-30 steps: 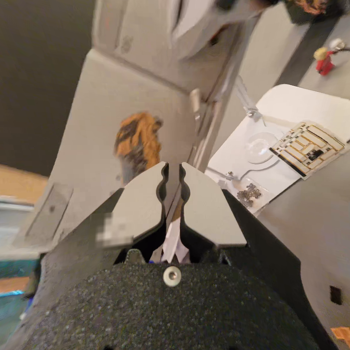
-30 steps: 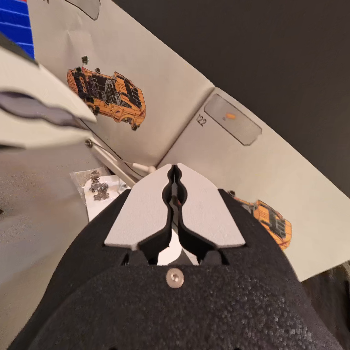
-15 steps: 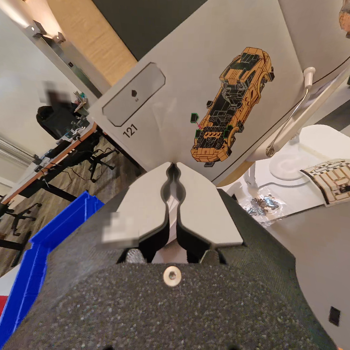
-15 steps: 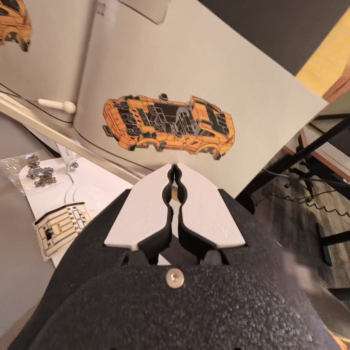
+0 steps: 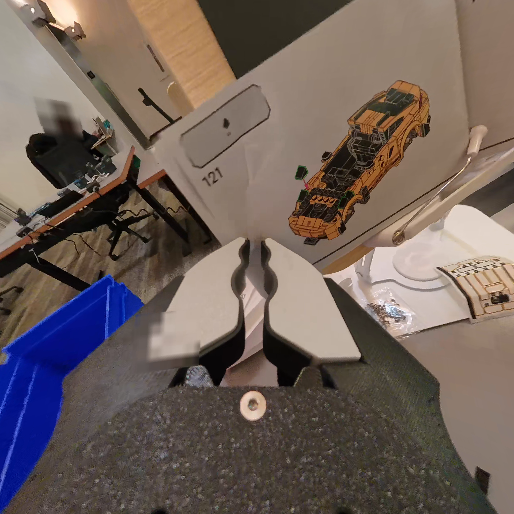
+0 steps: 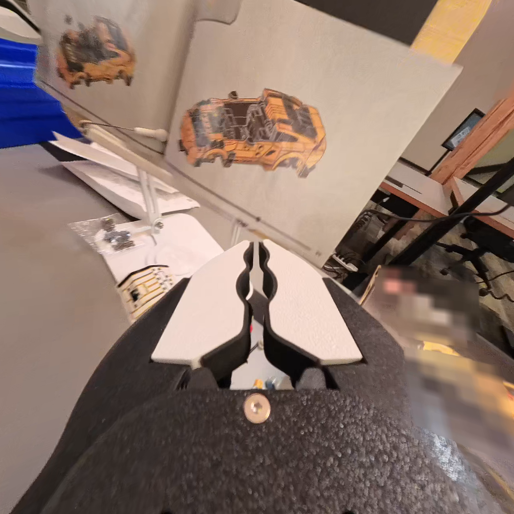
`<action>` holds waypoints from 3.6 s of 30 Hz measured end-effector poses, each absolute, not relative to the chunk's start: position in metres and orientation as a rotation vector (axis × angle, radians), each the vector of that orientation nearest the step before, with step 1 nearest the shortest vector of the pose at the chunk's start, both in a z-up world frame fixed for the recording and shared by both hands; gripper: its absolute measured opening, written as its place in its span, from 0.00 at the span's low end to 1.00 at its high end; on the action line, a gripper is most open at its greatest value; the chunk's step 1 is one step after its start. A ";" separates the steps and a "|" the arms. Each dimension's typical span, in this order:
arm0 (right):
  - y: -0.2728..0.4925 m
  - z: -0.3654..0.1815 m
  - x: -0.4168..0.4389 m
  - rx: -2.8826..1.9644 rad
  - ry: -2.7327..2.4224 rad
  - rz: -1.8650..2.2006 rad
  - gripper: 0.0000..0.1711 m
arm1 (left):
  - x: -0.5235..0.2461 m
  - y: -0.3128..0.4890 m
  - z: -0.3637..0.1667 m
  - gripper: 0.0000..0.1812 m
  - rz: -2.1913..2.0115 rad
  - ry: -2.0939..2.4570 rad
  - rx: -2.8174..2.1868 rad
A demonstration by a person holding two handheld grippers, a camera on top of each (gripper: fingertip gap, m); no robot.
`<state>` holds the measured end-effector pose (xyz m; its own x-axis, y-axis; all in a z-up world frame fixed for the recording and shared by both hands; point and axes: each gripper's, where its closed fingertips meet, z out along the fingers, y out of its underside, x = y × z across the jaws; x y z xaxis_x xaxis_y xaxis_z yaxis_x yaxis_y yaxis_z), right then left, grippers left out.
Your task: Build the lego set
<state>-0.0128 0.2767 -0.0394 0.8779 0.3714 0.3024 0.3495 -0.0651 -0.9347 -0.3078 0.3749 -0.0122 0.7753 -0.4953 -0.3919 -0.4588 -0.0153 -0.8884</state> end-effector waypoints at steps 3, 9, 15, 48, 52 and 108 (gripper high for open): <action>0.239 -0.041 -0.021 -1.653 -0.542 0.117 0.02 | -0.307 0.350 -0.004 0.04 -0.143 0.726 -1.601; 0.170 -0.041 -0.033 -1.629 -0.464 0.286 0.09 | -0.290 0.272 -0.013 0.02 -0.474 0.726 -1.558; 0.128 -0.066 -0.060 -1.668 -0.505 0.391 0.20 | -0.275 0.199 -0.056 0.07 -0.745 0.763 -1.631; 0.067 -0.198 -0.074 -2.011 -1.146 0.172 0.30 | -0.218 0.117 -0.100 0.18 -0.768 1.186 -1.501; 0.081 -0.165 -0.076 -1.864 -0.916 0.316 0.30 | -0.272 0.210 0.019 0.00 -0.534 0.728 -1.369; 0.100 -0.117 -0.017 -1.667 -0.461 0.228 0.00 | -0.284 0.131 -0.225 0.10 -0.371 1.252 -2.106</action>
<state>-0.0169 0.0997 -0.1171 0.8982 0.4247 0.1136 0.1671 -0.0907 -0.9818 -0.2836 0.1307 -0.2249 0.5034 -0.8600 -0.0841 -0.6758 -0.3312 -0.6585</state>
